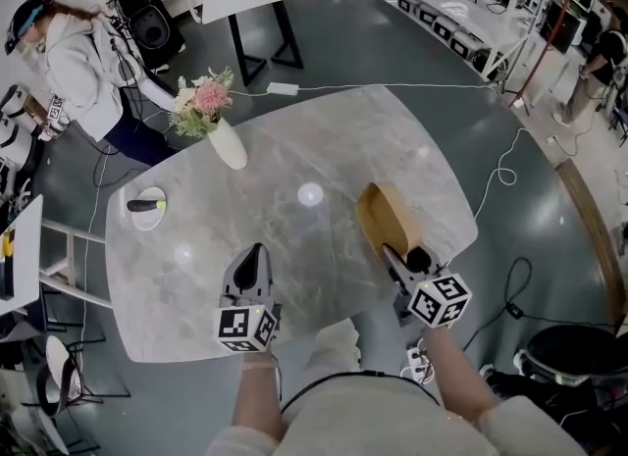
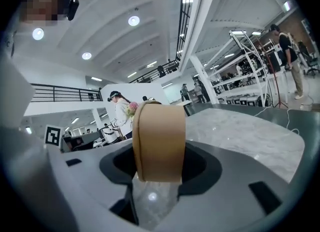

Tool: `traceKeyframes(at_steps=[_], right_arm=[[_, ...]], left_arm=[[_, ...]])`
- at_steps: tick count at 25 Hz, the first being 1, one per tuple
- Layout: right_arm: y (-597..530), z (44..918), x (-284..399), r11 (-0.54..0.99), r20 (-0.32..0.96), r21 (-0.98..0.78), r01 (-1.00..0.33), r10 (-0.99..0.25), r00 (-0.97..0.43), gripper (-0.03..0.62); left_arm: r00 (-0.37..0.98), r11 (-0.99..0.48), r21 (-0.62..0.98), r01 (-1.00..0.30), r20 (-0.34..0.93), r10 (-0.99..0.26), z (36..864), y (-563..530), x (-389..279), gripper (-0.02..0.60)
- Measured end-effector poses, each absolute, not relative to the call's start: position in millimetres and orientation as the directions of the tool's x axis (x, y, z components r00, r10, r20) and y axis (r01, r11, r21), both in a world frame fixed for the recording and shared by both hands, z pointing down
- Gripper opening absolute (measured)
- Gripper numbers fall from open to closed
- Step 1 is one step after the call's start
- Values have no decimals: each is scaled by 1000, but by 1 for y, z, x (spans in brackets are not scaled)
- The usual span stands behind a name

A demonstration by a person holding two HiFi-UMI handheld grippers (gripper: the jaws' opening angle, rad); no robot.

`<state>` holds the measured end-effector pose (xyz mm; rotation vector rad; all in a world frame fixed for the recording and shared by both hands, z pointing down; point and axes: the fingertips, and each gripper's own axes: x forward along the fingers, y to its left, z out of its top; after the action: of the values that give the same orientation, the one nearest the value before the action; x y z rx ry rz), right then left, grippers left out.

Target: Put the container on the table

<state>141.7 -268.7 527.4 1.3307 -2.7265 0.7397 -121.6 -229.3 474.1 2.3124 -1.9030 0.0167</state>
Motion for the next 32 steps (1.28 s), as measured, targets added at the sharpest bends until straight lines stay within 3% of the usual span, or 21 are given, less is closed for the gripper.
traceKeyframes(at_steps=[5, 14, 32], right_arm=[[-305, 547, 126, 432, 286, -523, -734, -722, -630, 219], [-370, 565, 102, 286, 283, -701, -653, -729, -623, 219], [-444, 592, 77, 83, 287, -844, -529, -764, -578, 219]], left_arm=[[215, -202, 103, -974, 127, -968, 483, -260, -126, 5], [217, -203, 104, -974, 153, -964, 495, -306, -143, 5], [232, -212, 112, -971, 213, -949, 524, -343, -160, 5]])
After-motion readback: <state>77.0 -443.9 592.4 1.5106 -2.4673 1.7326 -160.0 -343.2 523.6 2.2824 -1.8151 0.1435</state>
